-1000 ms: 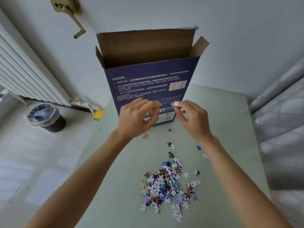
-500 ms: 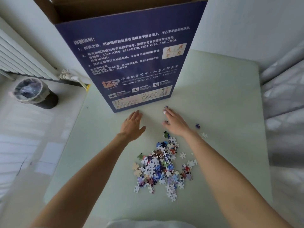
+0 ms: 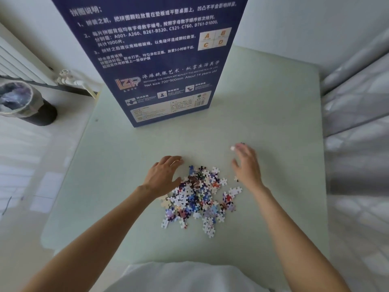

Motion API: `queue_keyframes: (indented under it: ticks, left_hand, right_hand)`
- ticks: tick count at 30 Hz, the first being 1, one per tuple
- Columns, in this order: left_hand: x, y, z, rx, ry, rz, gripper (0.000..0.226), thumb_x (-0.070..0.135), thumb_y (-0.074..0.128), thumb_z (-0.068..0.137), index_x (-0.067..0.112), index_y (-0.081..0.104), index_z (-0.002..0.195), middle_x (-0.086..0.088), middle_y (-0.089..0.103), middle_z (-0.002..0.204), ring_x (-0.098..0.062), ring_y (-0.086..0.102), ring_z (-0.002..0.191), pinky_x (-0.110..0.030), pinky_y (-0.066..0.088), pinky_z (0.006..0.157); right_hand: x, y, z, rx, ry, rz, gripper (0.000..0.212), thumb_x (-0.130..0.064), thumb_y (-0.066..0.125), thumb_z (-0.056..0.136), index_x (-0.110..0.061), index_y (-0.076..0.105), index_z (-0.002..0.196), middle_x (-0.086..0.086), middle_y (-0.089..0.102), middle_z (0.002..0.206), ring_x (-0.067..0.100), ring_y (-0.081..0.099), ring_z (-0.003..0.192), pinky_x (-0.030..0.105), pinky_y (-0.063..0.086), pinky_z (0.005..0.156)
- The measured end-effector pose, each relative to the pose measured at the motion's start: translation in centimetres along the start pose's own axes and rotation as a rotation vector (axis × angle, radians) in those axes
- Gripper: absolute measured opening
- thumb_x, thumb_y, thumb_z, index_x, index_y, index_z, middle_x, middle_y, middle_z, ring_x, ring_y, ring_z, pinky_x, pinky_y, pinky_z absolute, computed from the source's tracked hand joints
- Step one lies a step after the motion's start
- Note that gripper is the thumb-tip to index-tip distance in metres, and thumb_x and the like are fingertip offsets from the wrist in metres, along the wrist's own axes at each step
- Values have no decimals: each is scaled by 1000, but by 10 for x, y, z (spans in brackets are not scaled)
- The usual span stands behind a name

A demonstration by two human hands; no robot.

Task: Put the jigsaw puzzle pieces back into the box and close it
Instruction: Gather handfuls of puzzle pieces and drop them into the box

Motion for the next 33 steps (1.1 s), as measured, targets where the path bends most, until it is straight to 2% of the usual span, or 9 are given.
queue_keyframes:
  ticks: [3, 6, 9, 11, 16, 22, 26, 29, 33]
  left_hand:
    - [1, -1, -7, 2, -2, -2, 59, 45, 53, 89, 25, 35, 142, 9, 32, 148, -14, 27, 136, -34, 31, 108]
    - [3, -3, -12, -25, -4, 14, 63, 47, 55, 86, 26, 34, 142, 8, 30, 149, -15, 27, 134, -33, 32, 107]
    - [4, -6, -18, -73, -3, 33, 74, 55, 59, 80, 27, 31, 143, 9, 27, 148, -15, 28, 132, -33, 33, 105]
    - [5, -5, -23, -120, -16, 42, 91, 63, 66, 70, 27, 27, 144, 8, 24, 147, -17, 27, 130, -34, 36, 103]
    - [15, 7, -40, -190, -51, 103, 119, 58, 80, 53, 24, 15, 146, 0, 24, 138, -21, 27, 119, -34, 47, 92]
    - [21, 14, -47, -127, -66, -56, 101, 42, 82, 62, 24, 25, 144, -1, 31, 135, -20, 33, 117, -28, 40, 99]
    - [20, 15, -47, -60, -87, -135, 81, 34, 79, 69, 25, 38, 139, -2, 38, 134, -20, 41, 117, -29, 39, 101]
    - [20, 15, -47, -26, -113, -189, 74, 30, 79, 70, 26, 44, 135, -3, 41, 131, -21, 46, 115, -29, 39, 101]
    - [19, 15, -47, -17, -105, -240, 68, 32, 78, 72, 23, 47, 131, -4, 43, 128, -23, 49, 113, -29, 41, 96]
  right_hand:
    - [28, 2, 20, -154, 226, -51, 55, -25, 51, 93, -8, 32, 141, 9, 15, 155, 28, 10, 143, 42, 12, 116]
    - [12, 18, 6, -255, 202, -58, 62, -36, 42, 96, -11, 17, 147, 6, 2, 157, 25, -1, 144, 46, 4, 117]
    - [-32, 40, -37, -281, 32, -1, 62, -38, 38, 97, -13, 13, 148, 2, 0, 157, 22, -3, 144, 43, 0, 118]
    - [-54, 51, -62, -314, -45, -1, 66, -43, 40, 95, -15, 13, 148, -1, -1, 156, 20, -4, 144, 42, 0, 118]
    - [-67, 48, -88, -366, -185, -142, 102, -50, 70, 73, -16, 11, 149, 1, 19, 153, 20, 16, 140, 37, 17, 116]
    - [-78, 52, -76, -428, -195, -241, 120, -47, 80, 60, -19, 3, 148, 9, 26, 141, 23, 34, 122, 32, 37, 102]
    - [-83, 50, -59, -454, -220, -396, 124, -59, 78, 54, -21, 6, 148, 9, 23, 143, 26, 29, 125, 39, 33, 104]
    - [-88, 51, -55, -512, -259, -399, 118, -56, 79, 55, -24, 13, 146, 4, 13, 151, 27, 18, 134, 49, 30, 106]
    - [-90, 52, -61, -480, -286, -339, 98, -49, 80, 61, -19, 28, 139, -1, 27, 143, 22, 28, 129, 43, 35, 102]
Point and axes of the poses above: each hand's wrist, its own z-axis towards the middle knuckle, its own y-axis out of the palm, x = y × z, the point moved 1 cm from there along z, towards the middle knuckle
